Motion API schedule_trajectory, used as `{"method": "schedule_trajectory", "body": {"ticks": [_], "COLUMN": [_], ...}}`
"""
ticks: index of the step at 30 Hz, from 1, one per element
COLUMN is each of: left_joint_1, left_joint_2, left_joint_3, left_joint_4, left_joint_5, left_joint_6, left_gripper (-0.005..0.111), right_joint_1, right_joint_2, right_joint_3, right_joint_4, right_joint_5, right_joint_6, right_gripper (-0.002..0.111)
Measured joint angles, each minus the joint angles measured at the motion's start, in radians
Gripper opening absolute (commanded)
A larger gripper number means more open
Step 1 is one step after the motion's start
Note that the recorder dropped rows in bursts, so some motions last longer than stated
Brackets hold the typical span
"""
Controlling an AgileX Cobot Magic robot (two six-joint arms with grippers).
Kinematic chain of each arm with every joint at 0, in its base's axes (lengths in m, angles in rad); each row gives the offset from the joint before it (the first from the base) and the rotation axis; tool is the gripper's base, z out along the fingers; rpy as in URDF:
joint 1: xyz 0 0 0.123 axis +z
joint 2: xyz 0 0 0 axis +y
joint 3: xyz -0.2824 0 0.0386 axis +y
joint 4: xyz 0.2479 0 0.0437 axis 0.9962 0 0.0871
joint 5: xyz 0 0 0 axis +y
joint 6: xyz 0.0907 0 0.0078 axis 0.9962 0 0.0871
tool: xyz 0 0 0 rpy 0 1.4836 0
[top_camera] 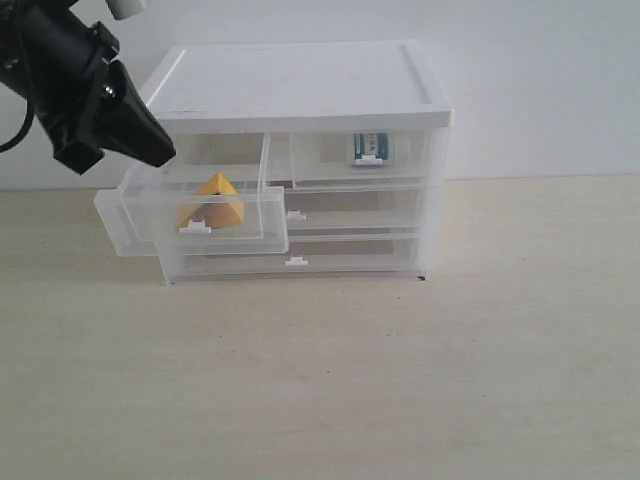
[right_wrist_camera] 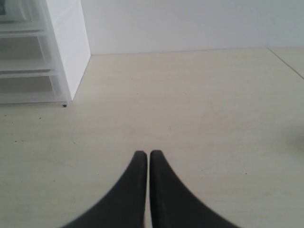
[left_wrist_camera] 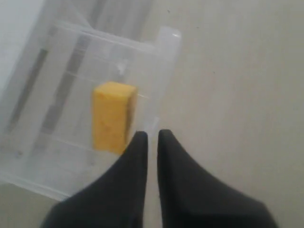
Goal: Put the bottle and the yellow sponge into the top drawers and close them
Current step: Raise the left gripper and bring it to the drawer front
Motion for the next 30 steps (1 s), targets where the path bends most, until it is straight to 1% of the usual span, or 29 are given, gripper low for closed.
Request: {"method": "schedule_trajectory", "body": {"ticks": [1, 3, 5, 7, 8, 11, 15, 21, 30], "left_joint_1": [0.0, 0.0, 0.0, 0.0, 0.0, 0.0, 0.0, 0.0, 0.0], "left_joint_2": [0.0, 0.0, 0.0, 0.0, 0.0, 0.0, 0.0, 0.011, 0.05], "left_joint_3": [0.002, 0.011, 0.025, 0.038, 0.043, 0.055, 0.057, 0.049, 0.047], "left_joint_4": [0.003, 0.007, 0.011, 0.022, 0.03, 0.05, 0.07, 0.141, 0.12], "left_joint_5": [0.024, 0.054, 0.064, 0.069, 0.07, 0.06, 0.042, 0.019, -0.037], "left_joint_6": [0.0, 0.0, 0.007, 0.039, 0.061, 0.107, 0.123, 0.164, 0.227], "left_gripper": [0.013, 0.027, 0.045, 0.055, 0.056, 0.056, 0.056, 0.056, 0.056], "right_joint_1": [0.0, 0.0, 0.0, 0.0, 0.0, 0.0, 0.0, 0.0, 0.0], "right_joint_2": [0.0, 0.0, 0.0, 0.0, 0.0, 0.0, 0.0, 0.0, 0.0], "right_joint_3": [0.0, 0.0, 0.0, 0.0, 0.0, 0.0, 0.0, 0.0, 0.0], "right_joint_4": [0.0, 0.0, 0.0, 0.0, 0.0, 0.0, 0.0, 0.0, 0.0], "right_joint_5": [0.0, 0.0, 0.0, 0.0, 0.0, 0.0, 0.0, 0.0, 0.0], "right_joint_6": [0.0, 0.0, 0.0, 0.0, 0.0, 0.0, 0.0, 0.0, 0.0], "right_gripper": [0.0, 0.0, 0.0, 0.0, 0.0, 0.0, 0.0, 0.0, 0.0]}}
